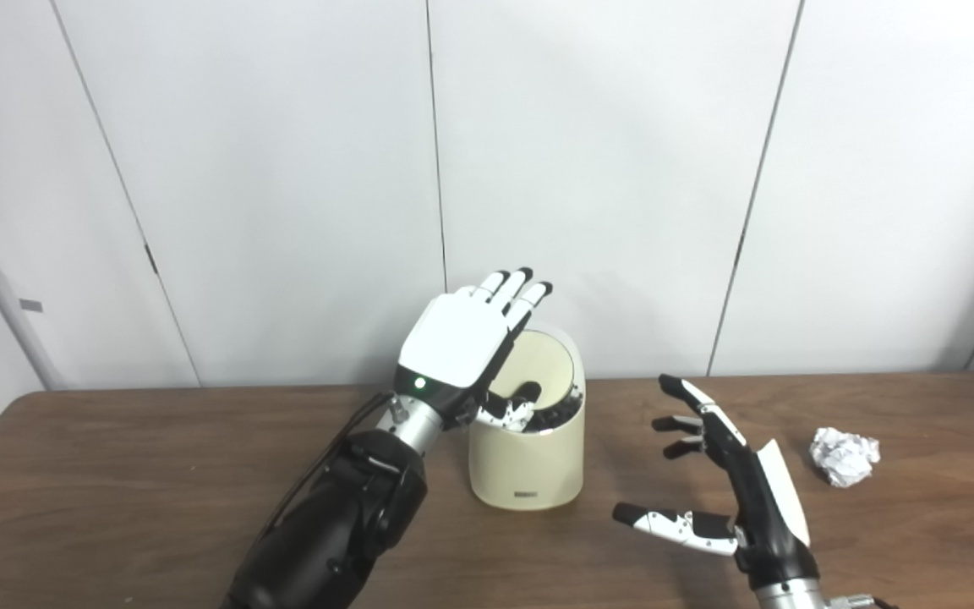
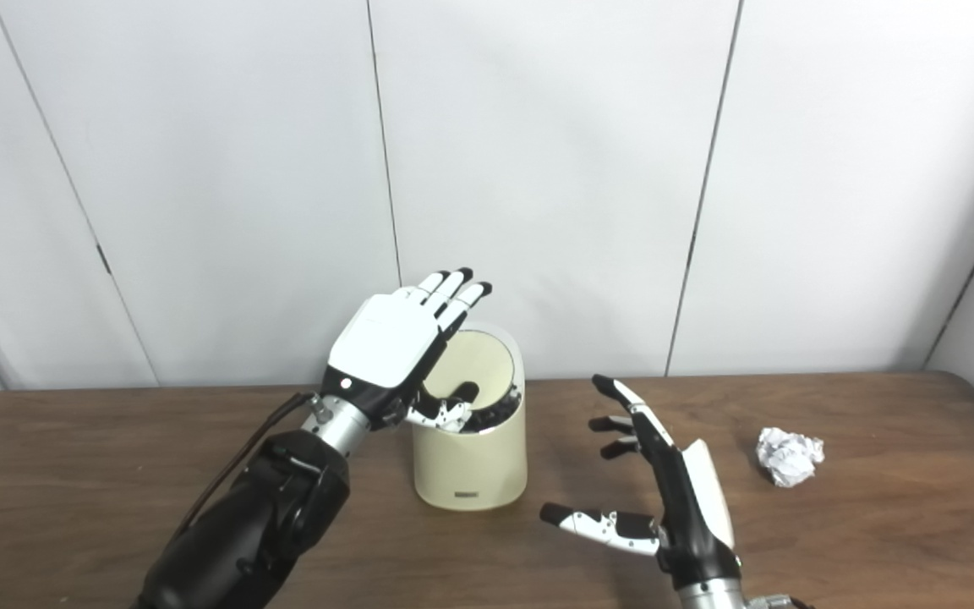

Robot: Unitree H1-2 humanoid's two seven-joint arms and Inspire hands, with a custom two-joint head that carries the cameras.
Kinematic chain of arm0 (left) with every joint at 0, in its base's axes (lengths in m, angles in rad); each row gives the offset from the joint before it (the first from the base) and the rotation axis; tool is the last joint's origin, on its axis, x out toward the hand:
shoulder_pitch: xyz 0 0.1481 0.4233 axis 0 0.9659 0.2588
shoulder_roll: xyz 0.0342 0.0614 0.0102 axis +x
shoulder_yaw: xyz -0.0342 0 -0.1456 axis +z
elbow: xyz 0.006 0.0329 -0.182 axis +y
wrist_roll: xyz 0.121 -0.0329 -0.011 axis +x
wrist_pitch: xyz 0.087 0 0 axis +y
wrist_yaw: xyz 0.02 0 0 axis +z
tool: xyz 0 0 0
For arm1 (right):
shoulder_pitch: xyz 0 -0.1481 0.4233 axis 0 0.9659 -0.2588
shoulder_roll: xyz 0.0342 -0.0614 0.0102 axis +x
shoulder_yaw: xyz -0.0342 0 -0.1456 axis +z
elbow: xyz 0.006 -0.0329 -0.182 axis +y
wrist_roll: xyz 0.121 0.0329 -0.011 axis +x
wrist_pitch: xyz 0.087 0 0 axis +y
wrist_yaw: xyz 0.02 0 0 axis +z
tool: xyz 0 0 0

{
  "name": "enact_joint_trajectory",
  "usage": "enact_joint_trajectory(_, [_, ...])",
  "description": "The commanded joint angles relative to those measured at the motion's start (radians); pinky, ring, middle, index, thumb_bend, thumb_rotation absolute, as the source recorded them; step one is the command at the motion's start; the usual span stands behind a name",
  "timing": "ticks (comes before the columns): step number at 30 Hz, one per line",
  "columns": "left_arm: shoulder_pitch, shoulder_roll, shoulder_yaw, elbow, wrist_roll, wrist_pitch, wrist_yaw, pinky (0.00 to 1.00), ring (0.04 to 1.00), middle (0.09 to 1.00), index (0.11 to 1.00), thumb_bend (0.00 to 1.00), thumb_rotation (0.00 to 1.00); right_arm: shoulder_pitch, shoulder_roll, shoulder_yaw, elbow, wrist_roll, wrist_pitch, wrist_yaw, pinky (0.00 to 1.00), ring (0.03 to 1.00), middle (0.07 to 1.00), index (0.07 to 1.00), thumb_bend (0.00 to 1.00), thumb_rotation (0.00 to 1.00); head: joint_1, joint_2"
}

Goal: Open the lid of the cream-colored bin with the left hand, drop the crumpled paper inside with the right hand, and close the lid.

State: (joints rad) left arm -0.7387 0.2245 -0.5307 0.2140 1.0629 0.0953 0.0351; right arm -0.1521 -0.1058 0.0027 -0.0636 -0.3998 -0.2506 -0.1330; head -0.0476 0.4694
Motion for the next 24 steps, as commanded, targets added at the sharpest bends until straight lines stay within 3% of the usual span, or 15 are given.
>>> enact_joint_trajectory(1, [-0.032,0.000,0.006,0.014,0.018,-0.004,0.012,0.85,0.963,0.994,1.000,1.00,0.22,-0.026,-0.002,0.002,-0.037,0.005,-0.013,-0.005,0.56,0.709,0.864,0.849,0.79,0.24,-0.001,0.001])
enact_joint_trajectory(17, [-0.027,-0.010,0.066,0.010,-0.015,-0.001,0.061,0.78,0.956,0.980,1.000,1.00,0.30,-0.024,-0.010,0.010,-0.030,0.006,-0.006,0.001,0.54,0.710,0.864,0.851,0.78,0.25,0.012,-0.012])
enact_joint_trajectory(22, [-0.018,-0.030,0.126,-0.029,-0.074,0.008,0.055,0.77,0.935,0.962,0.991,1.00,0.28,-0.021,-0.011,0.012,-0.034,0.017,-0.001,0.012,0.54,0.722,0.873,0.858,0.77,0.25,0.013,-0.015])
enact_joint_trajectory(24, [-0.008,-0.059,0.195,-0.056,-0.175,0.012,0.049,0.74,0.921,0.958,0.975,0.98,0.27,-0.018,-0.009,0.013,-0.038,0.018,0.003,0.017,0.54,0.725,0.876,0.857,0.77,0.25,0.014,-0.015])
